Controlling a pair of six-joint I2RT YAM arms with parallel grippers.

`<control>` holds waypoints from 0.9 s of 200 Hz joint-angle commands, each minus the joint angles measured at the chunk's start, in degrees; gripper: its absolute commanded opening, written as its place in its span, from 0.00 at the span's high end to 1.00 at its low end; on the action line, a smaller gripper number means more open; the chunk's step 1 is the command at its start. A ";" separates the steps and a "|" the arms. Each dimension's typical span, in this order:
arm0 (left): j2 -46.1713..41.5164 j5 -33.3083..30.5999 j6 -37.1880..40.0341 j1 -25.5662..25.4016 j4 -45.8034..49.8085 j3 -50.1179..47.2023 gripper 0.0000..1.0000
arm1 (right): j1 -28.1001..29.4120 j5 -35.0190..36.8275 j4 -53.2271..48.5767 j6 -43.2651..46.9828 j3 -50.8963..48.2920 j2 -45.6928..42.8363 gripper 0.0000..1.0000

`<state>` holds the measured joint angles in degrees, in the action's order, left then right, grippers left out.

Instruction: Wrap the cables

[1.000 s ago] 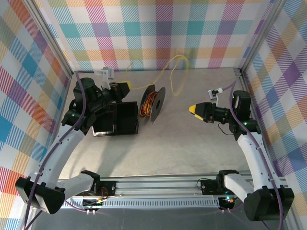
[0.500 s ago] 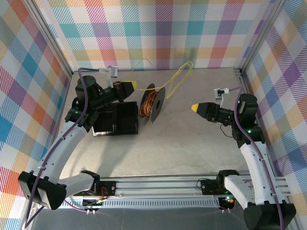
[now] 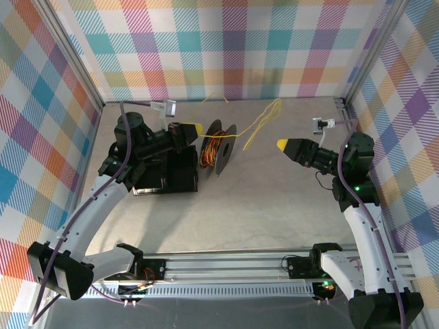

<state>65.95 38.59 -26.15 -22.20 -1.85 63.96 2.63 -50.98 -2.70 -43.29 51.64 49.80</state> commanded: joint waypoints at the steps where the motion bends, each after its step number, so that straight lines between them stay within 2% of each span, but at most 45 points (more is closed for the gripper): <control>1: 0.31 2.74 -1.18 -1.75 -3.43 -0.17 1.00 | 0.43 -0.32 5.75 3.81 0.32 0.95 0.41; 45: 0.65 3.86 -2.35 -3.89 -3.16 0.02 1.00 | 1.63 1.04 8.05 8.08 0.30 2.27 0.42; 78: 0.41 4.19 -2.59 -5.01 -3.25 -0.33 1.00 | 1.98 0.91 9.15 7.18 0.53 3.61 0.54; 111: 0.58 4.48 -2.75 -5.30 -3.42 -0.59 1.00 | 2.25 0.96 9.25 7.06 0.99 4.04 0.61; 134: 0.43 4.02 -2.93 -5.31 -3.35 -0.60 1.00 | 2.28 1.37 8.14 7.16 1.23 3.99 0.75; 173: 0.47 0.17 -3.11 -5.31 -1.58 0.21 1.00 | 2.29 2.46 6.19 7.80 0.66 3.02 0.88; 180: 0.43 -0.94 -3.10 -5.31 -1.13 0.50 1.00 | 2.24 2.82 5.63 8.09 0.66 2.80 0.93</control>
<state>66.70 40.32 -28.80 -26.98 -3.05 63.90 4.58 -49.08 3.51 -36.60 51.64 53.84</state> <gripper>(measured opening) 0.048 0.119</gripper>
